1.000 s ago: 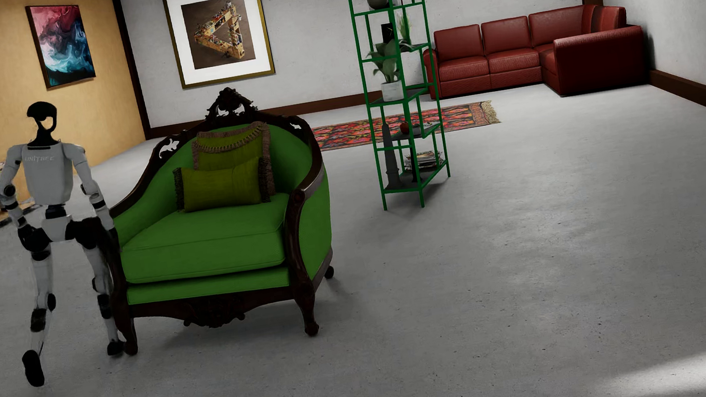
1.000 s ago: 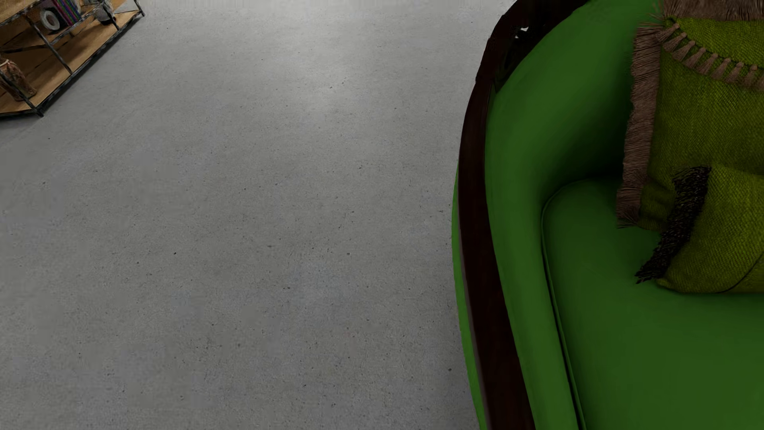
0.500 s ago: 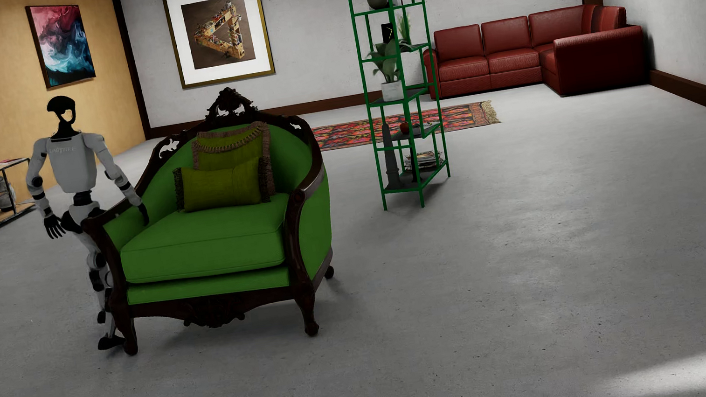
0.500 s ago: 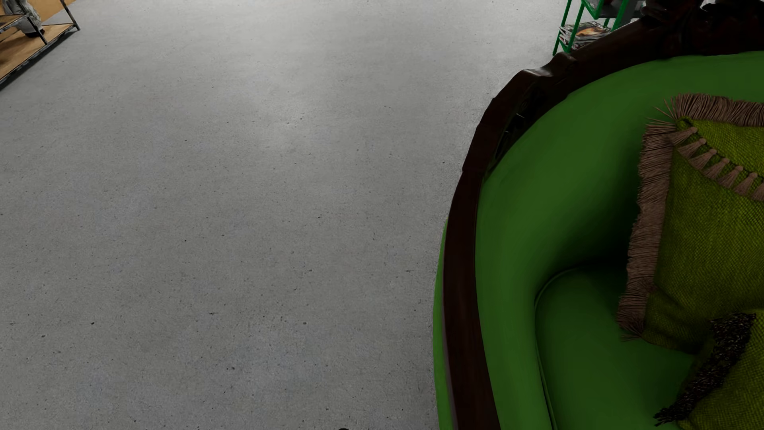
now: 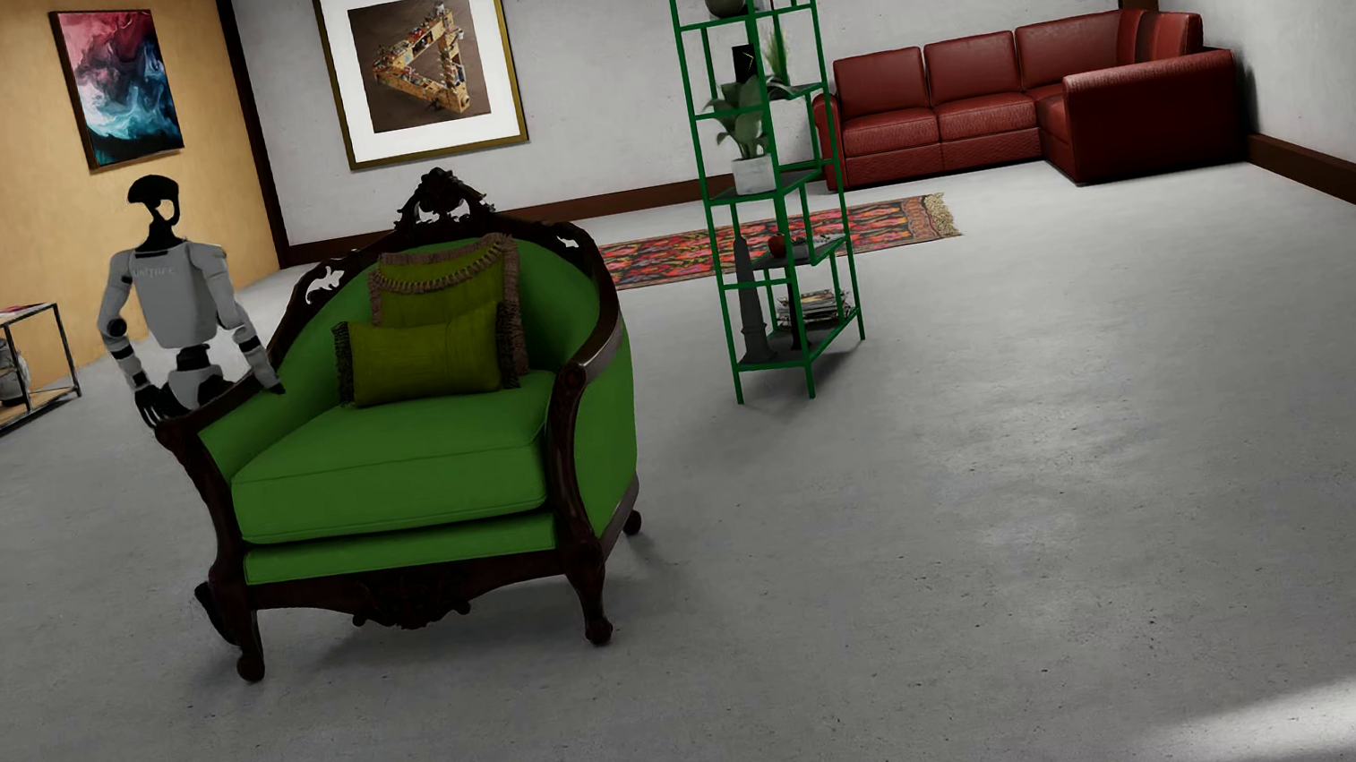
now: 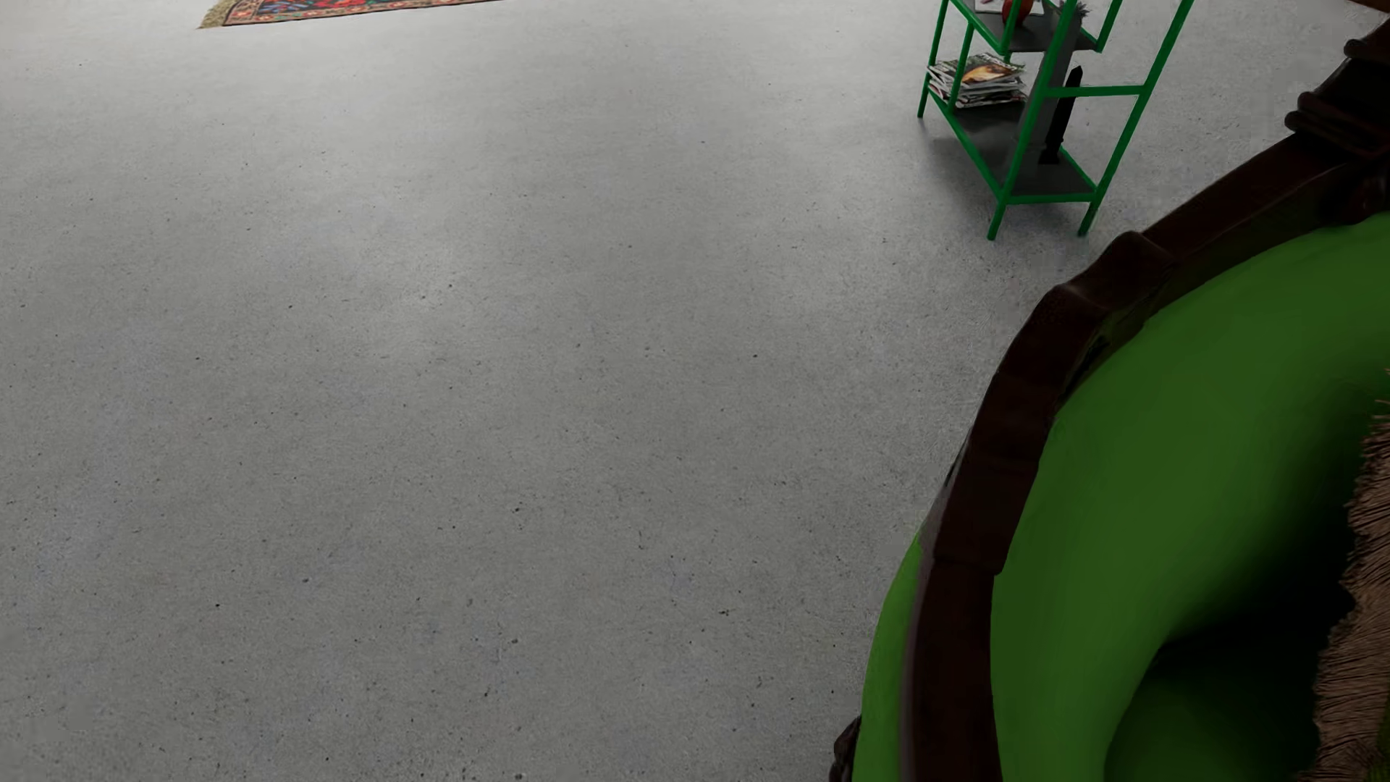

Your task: Walk around the dark lime armchair

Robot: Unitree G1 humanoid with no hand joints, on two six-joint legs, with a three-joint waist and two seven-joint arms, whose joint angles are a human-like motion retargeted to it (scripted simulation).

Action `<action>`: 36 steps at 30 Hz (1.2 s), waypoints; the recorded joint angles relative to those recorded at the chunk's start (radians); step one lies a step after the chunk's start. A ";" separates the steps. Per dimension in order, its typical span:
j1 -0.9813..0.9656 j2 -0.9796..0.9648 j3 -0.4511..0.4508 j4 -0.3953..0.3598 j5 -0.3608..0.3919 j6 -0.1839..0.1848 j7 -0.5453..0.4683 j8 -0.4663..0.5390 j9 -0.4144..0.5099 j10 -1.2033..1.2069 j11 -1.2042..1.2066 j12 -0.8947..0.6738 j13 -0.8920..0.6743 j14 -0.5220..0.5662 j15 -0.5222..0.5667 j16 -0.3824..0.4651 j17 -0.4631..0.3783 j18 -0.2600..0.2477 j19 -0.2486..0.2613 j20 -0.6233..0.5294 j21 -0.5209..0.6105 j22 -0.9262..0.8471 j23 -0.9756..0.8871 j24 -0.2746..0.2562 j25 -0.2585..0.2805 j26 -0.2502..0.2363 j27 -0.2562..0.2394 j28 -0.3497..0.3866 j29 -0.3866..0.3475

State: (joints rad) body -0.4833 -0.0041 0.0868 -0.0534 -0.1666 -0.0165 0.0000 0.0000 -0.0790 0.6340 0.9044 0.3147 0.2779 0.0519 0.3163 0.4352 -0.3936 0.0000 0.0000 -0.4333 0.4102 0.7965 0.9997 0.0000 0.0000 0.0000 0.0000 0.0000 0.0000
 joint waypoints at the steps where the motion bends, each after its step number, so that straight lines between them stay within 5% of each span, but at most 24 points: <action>1: 0.036 -0.064 -0.017 -0.006 0.008 0.008 0.000 0.000 0.016 -0.021 0.101 -0.030 -0.028 -0.018 -0.055 0.022 -0.008 0.000 0.000 0.011 -0.039 -0.016 -0.039 0.000 0.000 0.000 0.000 0.000 0.000; 4: 0.123 -0.209 -0.110 -0.015 0.046 0.043 0.000 0.000 0.077 -0.063 0.265 -0.137 -0.124 -0.061 -0.465 0.087 -0.040 0.000 0.000 0.050 -0.126 -0.021 -0.151 0.000 0.000 0.000 0.000 0.000 0.000; 6: 0.162 -0.279 -0.161 -0.004 0.067 0.070 0.000 0.000 0.101 -0.087 0.178 -0.200 -0.172 -0.088 -0.554 0.117 -0.061 0.000 0.000 0.088 -0.147 -0.009 -0.209 0.000 0.000 0.000 0.000 0.000 0.000; 12: 0.241 -0.289 -0.209 0.009 0.133 0.087 0.000 0.000 0.087 -0.145 -0.306 -0.261 -0.174 -0.160 -0.437 0.138 -0.071 0.000 0.000 0.117 -0.111 -0.088 -0.216 0.000 0.000 0.000 0.000 0.000 0.000; 17: 0.254 -0.164 -0.138 -0.025 0.092 0.005 0.000 0.000 0.016 -0.143 -0.442 -0.215 -0.087 -0.221 -0.498 0.110 -0.009 0.000 0.000 0.071 -0.075 -0.082 -0.021 0.000 0.000 0.000 0.000 0.000 0.000; 21: 0.319 -0.143 -0.040 -0.019 0.090 -0.017 0.000 0.000 -0.013 -0.181 -0.463 -0.122 -0.067 -0.282 -0.475 0.042 0.006 0.000 0.000 0.028 0.009 0.108 0.101 0.000 0.000 0.000 0.000 0.000 0.000; 25: 0.353 -0.144 -0.068 -0.014 0.089 -0.021 0.000 0.000 -0.023 -0.192 -0.453 -0.046 -0.080 -0.335 -0.486 -0.040 0.010 0.000 0.000 -0.077 -0.021 0.263 0.016 0.000 0.000 0.000 0.000 0.000 0.000; 36: 0.353 -0.152 -0.055 -0.008 0.089 -0.021 0.000 0.000 -0.030 -0.195 -0.447 -0.045 -0.091 -0.361 -0.501 -0.055 0.016 0.000 0.000 -0.105 0.036 0.210 -0.021 0.000 0.000 0.000 0.000 0.000 0.000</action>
State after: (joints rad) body -0.1306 -0.1558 0.0319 -0.0618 -0.0772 -0.0379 0.0000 0.0000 -0.1091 0.4386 0.4576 0.2695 0.1873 -0.3093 -0.1842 0.3801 -0.3776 0.0000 0.0000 -0.5384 0.4458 1.0070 0.9784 0.0000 0.0000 0.0000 0.0000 0.0000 0.0000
